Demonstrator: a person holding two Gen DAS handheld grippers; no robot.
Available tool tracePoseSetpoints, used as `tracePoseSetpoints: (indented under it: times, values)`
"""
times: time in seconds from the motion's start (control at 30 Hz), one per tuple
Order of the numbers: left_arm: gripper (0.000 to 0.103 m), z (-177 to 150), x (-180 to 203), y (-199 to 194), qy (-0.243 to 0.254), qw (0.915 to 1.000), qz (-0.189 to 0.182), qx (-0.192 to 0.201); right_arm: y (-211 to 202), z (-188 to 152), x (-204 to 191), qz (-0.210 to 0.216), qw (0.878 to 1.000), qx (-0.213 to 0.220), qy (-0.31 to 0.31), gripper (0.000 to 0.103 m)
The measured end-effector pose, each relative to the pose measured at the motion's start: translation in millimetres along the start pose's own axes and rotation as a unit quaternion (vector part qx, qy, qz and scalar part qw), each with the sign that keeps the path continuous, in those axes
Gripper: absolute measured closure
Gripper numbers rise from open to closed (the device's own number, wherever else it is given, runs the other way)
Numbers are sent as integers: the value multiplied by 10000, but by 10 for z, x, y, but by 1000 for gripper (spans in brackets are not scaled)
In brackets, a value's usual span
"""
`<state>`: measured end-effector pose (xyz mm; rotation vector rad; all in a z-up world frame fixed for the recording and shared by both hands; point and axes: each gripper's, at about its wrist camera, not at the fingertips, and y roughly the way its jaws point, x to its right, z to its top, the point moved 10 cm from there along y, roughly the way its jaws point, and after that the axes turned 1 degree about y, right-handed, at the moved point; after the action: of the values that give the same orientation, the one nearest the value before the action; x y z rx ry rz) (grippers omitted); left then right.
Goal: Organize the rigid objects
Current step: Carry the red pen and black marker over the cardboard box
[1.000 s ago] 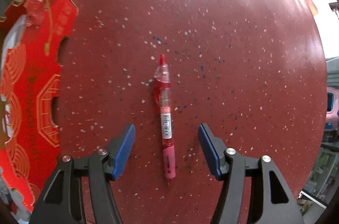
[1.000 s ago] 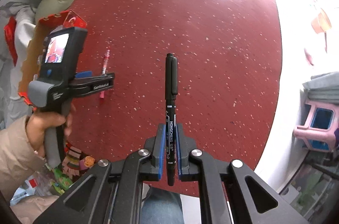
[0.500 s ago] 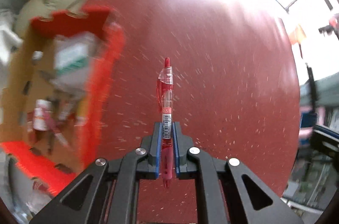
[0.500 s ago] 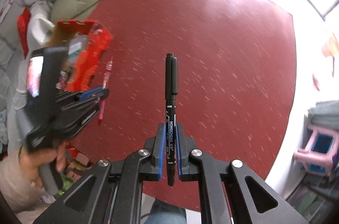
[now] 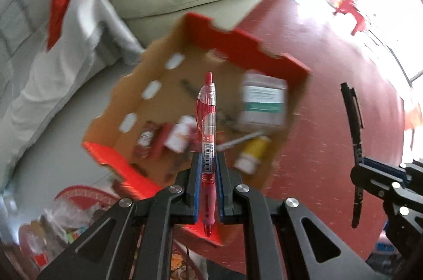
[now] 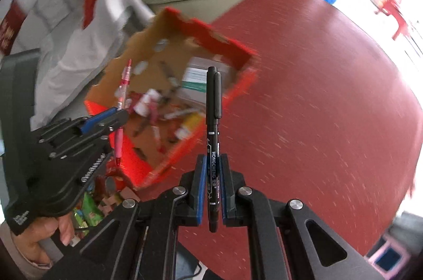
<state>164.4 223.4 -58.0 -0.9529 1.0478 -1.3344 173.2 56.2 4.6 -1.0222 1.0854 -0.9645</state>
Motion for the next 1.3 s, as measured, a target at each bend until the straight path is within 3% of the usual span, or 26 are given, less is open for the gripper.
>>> tracePoseSetpoints:
  times: [0.2, 0.43, 1.3]
  values:
    - [93, -41, -349, 109, -307, 9993, 194, -118, 242, 267, -453, 165, 9989, -139, -422, 93]
    - [93, 25, -474, 205, -400, 9989, 213, -122, 460, 420, -724, 107, 9970, -254, -726, 93]
    - [93, 50, -588, 514, -391, 9985, 157, -339, 844, 569, -775, -122, 9956, -628, -683, 93]
